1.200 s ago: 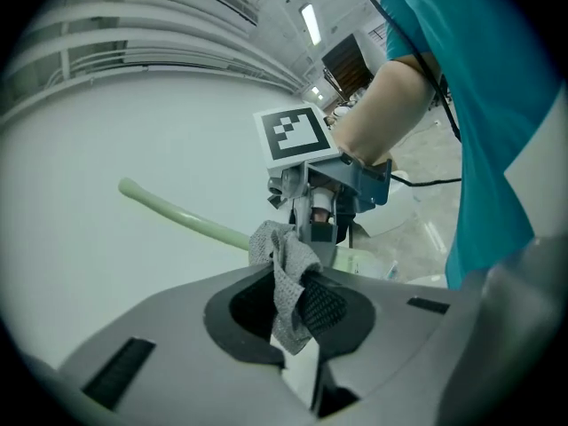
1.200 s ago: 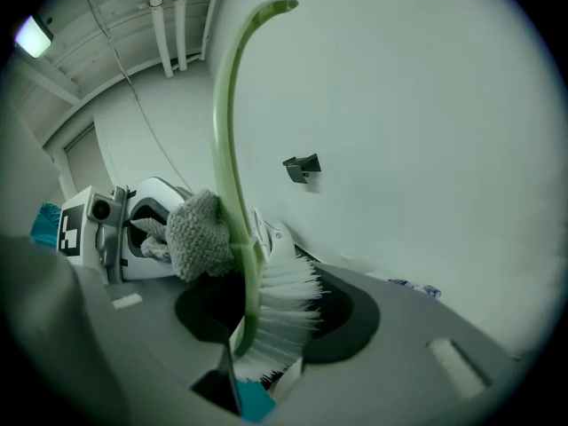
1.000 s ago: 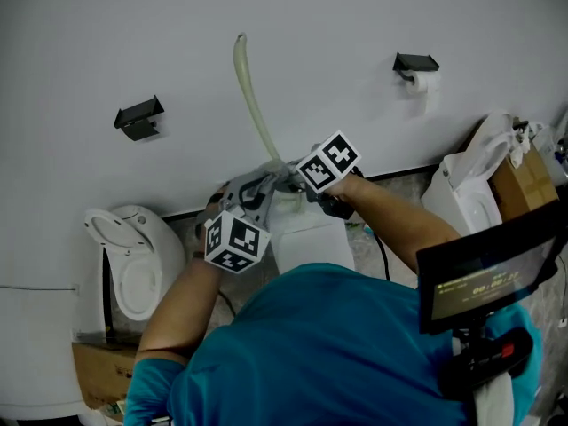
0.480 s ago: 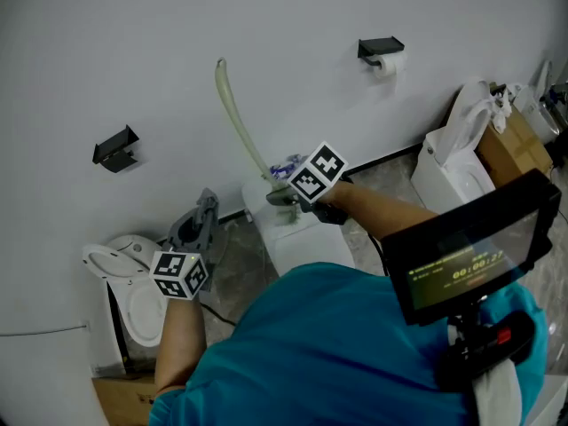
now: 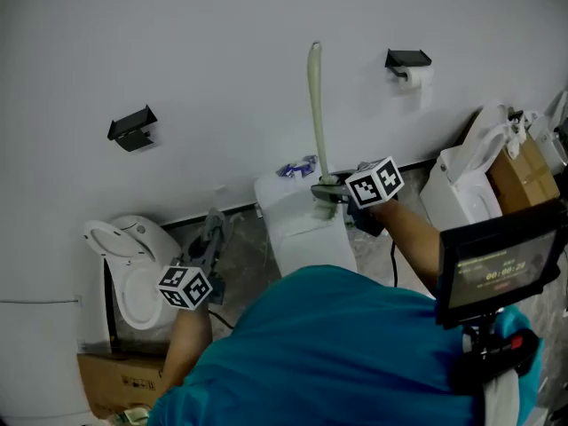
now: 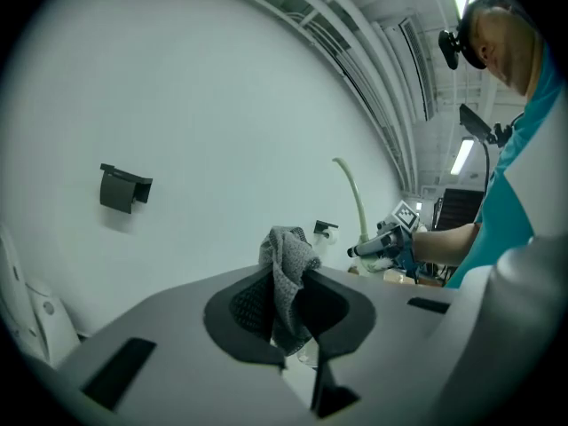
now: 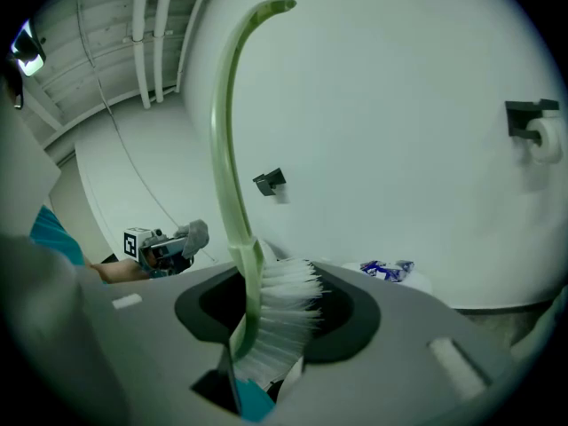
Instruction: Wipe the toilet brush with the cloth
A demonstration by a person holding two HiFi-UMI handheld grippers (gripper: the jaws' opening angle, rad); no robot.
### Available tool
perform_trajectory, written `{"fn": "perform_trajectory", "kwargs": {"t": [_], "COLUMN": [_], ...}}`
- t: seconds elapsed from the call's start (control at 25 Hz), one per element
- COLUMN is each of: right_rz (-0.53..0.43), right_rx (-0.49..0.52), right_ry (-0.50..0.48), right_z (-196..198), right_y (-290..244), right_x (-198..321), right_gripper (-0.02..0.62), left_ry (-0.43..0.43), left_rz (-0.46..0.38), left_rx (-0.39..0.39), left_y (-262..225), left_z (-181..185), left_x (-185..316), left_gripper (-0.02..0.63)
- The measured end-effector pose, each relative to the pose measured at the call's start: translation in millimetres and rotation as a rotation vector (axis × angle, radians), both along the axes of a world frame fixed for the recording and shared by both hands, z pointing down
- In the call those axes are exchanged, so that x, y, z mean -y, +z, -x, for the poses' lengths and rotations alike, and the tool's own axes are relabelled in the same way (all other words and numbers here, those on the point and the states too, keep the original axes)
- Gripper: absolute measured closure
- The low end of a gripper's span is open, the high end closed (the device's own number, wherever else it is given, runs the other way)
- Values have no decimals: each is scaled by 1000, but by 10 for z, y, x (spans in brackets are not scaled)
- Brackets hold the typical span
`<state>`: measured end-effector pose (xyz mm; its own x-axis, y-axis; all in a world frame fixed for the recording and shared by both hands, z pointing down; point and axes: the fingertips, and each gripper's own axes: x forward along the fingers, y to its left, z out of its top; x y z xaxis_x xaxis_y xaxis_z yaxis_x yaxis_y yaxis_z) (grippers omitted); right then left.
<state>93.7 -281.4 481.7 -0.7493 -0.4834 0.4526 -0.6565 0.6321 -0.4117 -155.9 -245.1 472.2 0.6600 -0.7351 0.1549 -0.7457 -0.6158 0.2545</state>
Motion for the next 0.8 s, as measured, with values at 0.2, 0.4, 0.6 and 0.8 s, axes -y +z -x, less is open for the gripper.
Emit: {"fn": "perform_trajectory", "kwargs": {"t": [0.2,0.4,0.6,0.8], "right_rz": [-29,-37,-58,-71], "right_rx": [40,38,25,22], "right_ry": [108,195,208,198], "right_z": [-378,-679,-700,-641], "right_y": [4,128,154,94], "right_x": [-23,-51,-78,-53], "right_gripper": [431,431,431,431], "left_ry": [-36,-54,-39,-21], "left_rz": [17,20,16,19], "left_rx": [-110,-175,-196,-205], "left_y": [14,6,-11,-22], "left_z": [193,282,227,170], "left_x": [-18,4,11,1], "left_gripper": [568,568,568,568]}}
